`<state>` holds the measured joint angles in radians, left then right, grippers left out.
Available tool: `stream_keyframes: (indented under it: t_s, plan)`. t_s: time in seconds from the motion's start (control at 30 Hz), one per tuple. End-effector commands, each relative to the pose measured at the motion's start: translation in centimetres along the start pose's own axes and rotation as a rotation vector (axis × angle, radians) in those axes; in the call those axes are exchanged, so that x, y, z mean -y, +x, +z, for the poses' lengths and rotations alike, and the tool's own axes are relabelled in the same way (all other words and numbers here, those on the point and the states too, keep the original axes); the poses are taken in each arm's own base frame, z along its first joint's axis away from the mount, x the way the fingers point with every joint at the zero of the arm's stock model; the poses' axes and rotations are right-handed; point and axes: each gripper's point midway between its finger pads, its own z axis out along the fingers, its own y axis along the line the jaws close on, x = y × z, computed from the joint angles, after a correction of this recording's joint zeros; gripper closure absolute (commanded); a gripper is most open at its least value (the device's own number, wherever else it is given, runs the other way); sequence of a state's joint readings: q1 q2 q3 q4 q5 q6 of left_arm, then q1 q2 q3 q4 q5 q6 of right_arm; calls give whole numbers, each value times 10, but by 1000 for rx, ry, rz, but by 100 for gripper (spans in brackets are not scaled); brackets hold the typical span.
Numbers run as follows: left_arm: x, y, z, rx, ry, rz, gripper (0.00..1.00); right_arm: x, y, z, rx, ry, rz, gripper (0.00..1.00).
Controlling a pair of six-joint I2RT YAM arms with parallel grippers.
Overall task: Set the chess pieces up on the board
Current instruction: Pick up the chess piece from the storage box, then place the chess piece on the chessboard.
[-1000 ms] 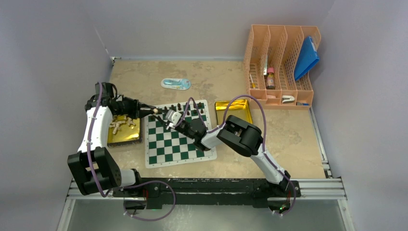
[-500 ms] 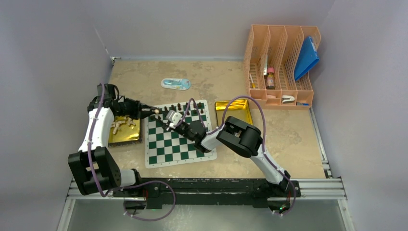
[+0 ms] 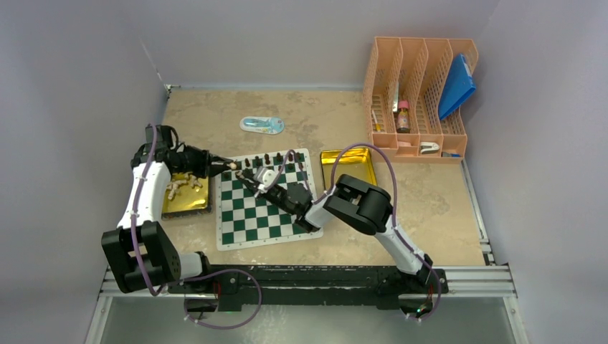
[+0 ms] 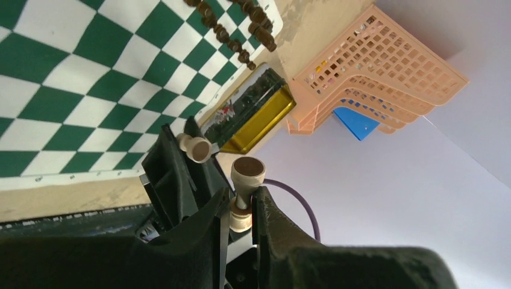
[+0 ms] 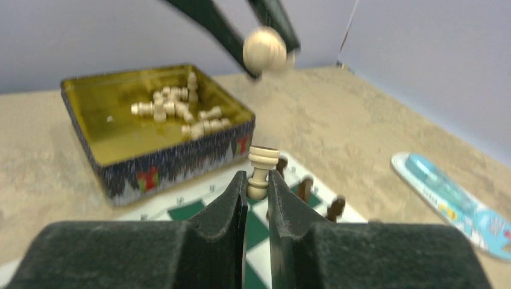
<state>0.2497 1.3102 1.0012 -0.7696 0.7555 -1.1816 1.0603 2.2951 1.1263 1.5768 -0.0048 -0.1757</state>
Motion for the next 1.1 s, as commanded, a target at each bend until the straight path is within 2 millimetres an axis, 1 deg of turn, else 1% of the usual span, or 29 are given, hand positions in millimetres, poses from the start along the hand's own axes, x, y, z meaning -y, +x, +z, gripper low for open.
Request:
stream_keyframes:
  t_s: [0.0,0.13,0.23,0.27,0.37,0.4,0.47,0.5,0.53,0.6,0.67,0.73,0.8,0.93,1.0,1.07]
  plan:
    - [26,-7,-13,147,89,192,92,29,-146,-32,482,114,97,91]
    - [40,-10,-13,221,146,374,92,32,-147,-64,406,133,209,94]
    - [48,-15,-12,282,176,566,92,33,-143,-86,319,146,284,93]
    - [52,-13,-12,287,203,641,92,33,-143,-94,283,145,305,93]
    - [63,-6,-13,316,267,847,90,30,-134,-107,109,150,382,93]
    - [66,-4,-13,329,273,912,90,31,-139,-107,53,158,407,93]
    - [69,-2,-9,371,260,1031,90,26,-111,-108,-187,182,447,92]
    - [70,1,-7,381,261,1083,90,24,-102,-109,-294,200,477,91]
    - [69,4,-4,382,270,1132,90,23,-91,-113,-408,219,476,90]
    - [67,12,1,365,307,1205,90,21,-81,-121,-561,231,467,88]
    - [66,18,4,356,344,1268,90,15,-78,-127,-685,217,469,88]
    - [64,19,3,362,355,1295,90,6,-71,-139,-821,191,477,90]
    - [64,16,0,390,336,1298,90,-3,-69,-154,-927,162,497,92]
    - [61,-4,-12,517,226,1256,90,-27,-84,-173,-1030,39,570,92]
    - [59,-13,-19,572,183,1240,89,-31,-90,-179,-1083,13,576,91]
    - [58,-17,-23,600,160,1227,89,-32,-89,-186,-1155,11,565,91]
